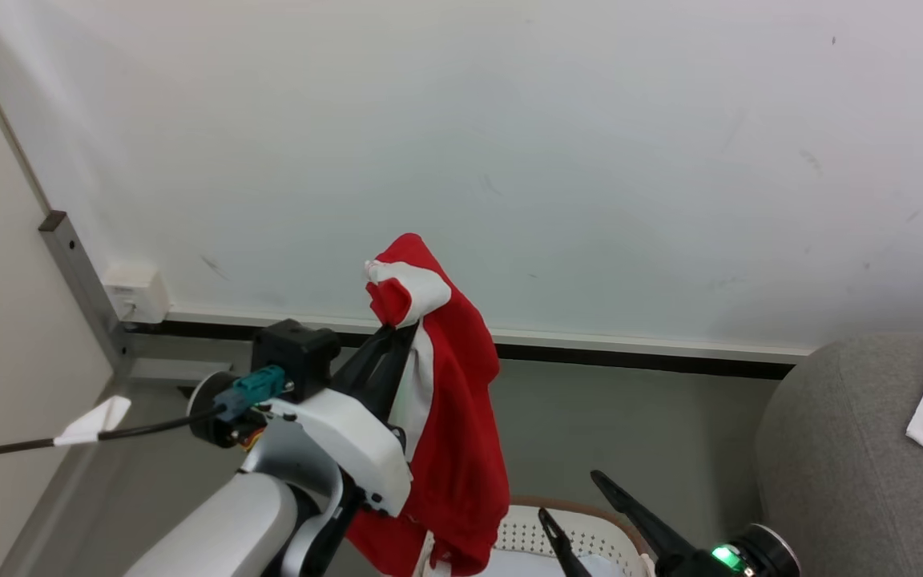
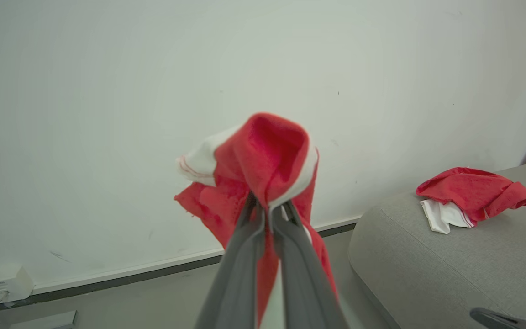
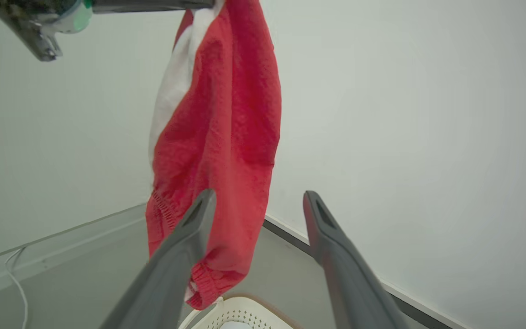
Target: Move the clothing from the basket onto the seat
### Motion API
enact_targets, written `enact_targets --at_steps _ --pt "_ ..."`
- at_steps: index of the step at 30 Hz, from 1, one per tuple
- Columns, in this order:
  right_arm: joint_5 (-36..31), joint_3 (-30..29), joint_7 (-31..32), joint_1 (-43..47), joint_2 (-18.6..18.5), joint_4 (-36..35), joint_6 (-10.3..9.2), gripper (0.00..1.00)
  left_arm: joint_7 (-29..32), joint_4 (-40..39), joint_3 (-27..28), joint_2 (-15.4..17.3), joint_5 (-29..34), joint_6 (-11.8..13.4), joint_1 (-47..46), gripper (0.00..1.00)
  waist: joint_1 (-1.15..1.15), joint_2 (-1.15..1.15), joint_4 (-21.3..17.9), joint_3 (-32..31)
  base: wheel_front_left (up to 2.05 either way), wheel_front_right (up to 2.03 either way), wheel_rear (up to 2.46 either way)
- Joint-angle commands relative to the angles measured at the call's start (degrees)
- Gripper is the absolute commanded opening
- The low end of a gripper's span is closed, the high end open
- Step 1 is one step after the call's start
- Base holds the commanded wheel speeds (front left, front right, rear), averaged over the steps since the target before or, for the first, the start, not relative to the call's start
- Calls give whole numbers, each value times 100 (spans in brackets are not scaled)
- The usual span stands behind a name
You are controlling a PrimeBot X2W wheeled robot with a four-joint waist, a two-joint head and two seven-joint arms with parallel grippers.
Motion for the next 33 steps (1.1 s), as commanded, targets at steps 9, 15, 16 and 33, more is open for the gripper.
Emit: enact_targets --at_steps 9,15,16,33 --pt "383 706 -148 -1250 85 1231 -15 100 80 -63 -210 -192 136 -114 -239 0 0 0 240 65 0 0 0" --pt "1128 1412 -249 -2068 77 2141 -14 100 109 25 -404 -369 167 -236 -352 0 0 0 463 55 0 0 0" --pt "1240 1532 -264 -2195 83 2261 -14 100 113 43 -431 -393 168 -251 -364 0 0 0 494 52 0 0 0" --pt "2499 2239 -422 -3036 80 3279 -14 0 -7 337 -490 -507 66 -311 -406 0 0 0 629 1 0 0 0"
